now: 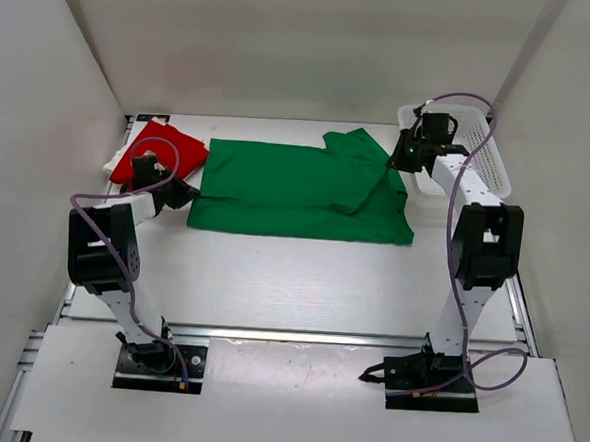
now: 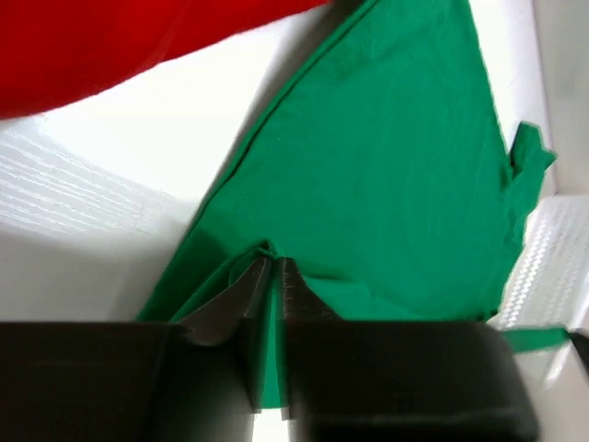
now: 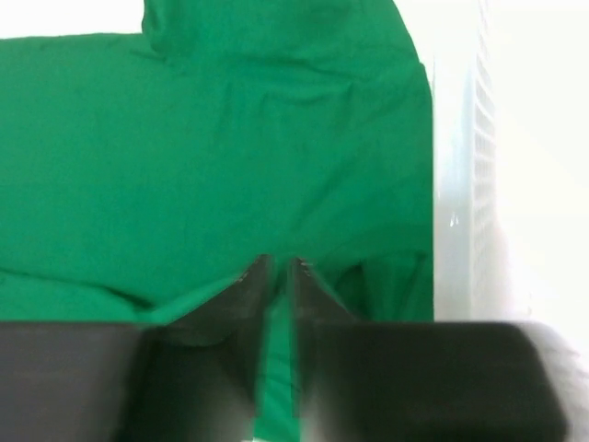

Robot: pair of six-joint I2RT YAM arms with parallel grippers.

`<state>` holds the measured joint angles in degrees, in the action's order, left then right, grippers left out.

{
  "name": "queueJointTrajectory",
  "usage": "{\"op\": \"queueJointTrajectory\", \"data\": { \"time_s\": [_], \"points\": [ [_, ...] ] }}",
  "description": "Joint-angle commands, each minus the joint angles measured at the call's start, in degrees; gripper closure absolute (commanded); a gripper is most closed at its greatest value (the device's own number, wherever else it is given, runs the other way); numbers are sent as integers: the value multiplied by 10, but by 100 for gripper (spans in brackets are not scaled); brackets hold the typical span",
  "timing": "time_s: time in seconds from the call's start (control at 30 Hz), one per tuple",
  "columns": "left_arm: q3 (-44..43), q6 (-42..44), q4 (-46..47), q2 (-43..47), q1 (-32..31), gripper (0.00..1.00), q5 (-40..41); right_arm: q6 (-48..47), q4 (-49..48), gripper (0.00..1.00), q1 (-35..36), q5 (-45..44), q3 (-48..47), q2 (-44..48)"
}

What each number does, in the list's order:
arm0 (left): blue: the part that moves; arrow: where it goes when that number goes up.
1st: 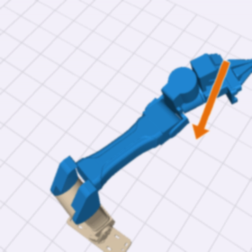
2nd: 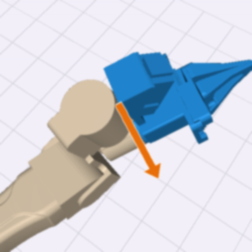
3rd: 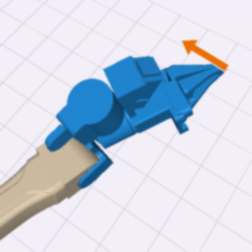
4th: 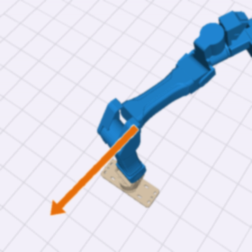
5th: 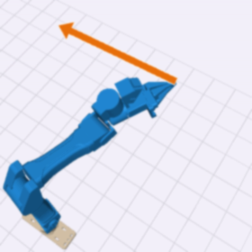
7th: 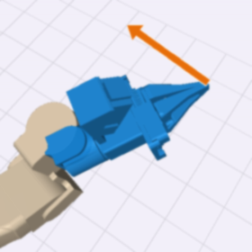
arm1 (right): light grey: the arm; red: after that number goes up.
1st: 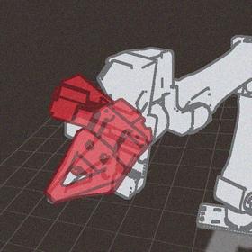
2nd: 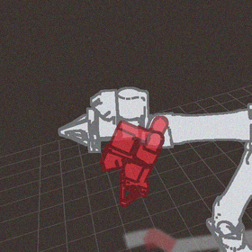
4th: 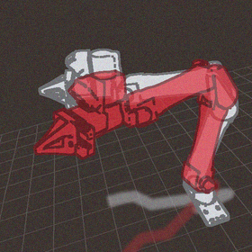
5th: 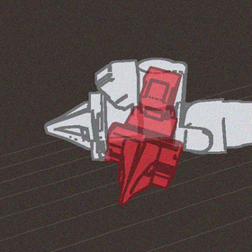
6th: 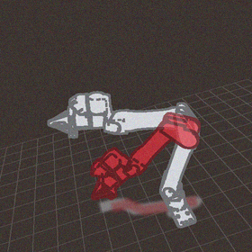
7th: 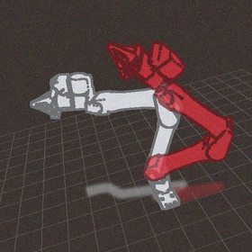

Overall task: Fold and stack the t-shirts
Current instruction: Fold the flattened tshirt in 1/3 of the way

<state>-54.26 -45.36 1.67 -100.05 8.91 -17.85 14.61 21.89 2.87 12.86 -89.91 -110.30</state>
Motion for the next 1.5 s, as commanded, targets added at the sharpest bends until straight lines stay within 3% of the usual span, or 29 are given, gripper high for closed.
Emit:
{"op": "queueJointTrajectory", "data": {
  "time_s": [0.0, 0.07, 0.13, 0.2, 0.3, 0.37, 0.43, 0.47, 0.57, 0.67, 0.77, 0.87, 0.93, 1.0, 1.03, 1.1, 1.13, 1.27, 1.47],
  "points": [
    [-2, -2, 9, 33, 10, 67, -12, -12, 23, 78, 4, 1, -59, -16],
    [22, 0, 9, 65, 21, 53, -8, -4, 19, 67, 2, 1, -42, -3],
    [55, 12, 4, 107, 28, 50, -3, 7, -13, 59, 5, -7, 19, 41],
    [100, 25, -10, 152, 23, 48, 14, 36, -54, 58, 6, -17, 102, 120],
    [164, 34, -16, 200, 26, 49, 8, 72, -143, 100, 26, -27, 276, 230],
    [195, 37, -17, 210, 31, 49, -5, 93, -210, 100, 34, -27, 396, 279],
    [214, 30, -12, 203, 35, 47, -4, 116, -226, 100, 35, -53, 457, 319],
    [216, 24, -4, 192, 37, 46, -10, 120, -234, 98, 36, -63, 493, 325],
    [208, 2, 18, 147, 32, 47, -31, 143, -265, 65, 13, -74, 557, 358],
    [195, -9, 19, 117, 29, 46, -23, 143, -270, 52, -16, -100, 589, 374],
    [189, -7, 27, 98, 25, 48, -18, 145, -288, 45, -26, -94, 599, 356],
    [186, -9, 35, 79, 26, 58, -17, 152, -303, 45, -59, -90, 585, 308],
    [183, -8, 36, 72, 18, 76, -3, 158, -329, 52, -65, -78, 579, 290],
    [160, -3, 20, 65, 7, 85, 22, 156, -339, 61, -63, -79, 570, 266],
    [152, 5, 0, 63, -4, 93, 41, 159, -346, 78, -58, -84, 563, 257],
    [130, 12, -17, 57, -15, 100, 59, 160, -335, 97, -60, -73, 543, 241],
    [130, 11, -17, 62, -16, 100, 64, 160, -325, 100, -60, -65, 534, 239],
    [145, 17, -42, 87, -2, 100, 52, 162, -265, 100, -51, -102, 554, 279],
    [249, 35, -78, 174, 58, 100, -24, 173, -158, 100, -22, -135, 645, 450]
  ]
}}
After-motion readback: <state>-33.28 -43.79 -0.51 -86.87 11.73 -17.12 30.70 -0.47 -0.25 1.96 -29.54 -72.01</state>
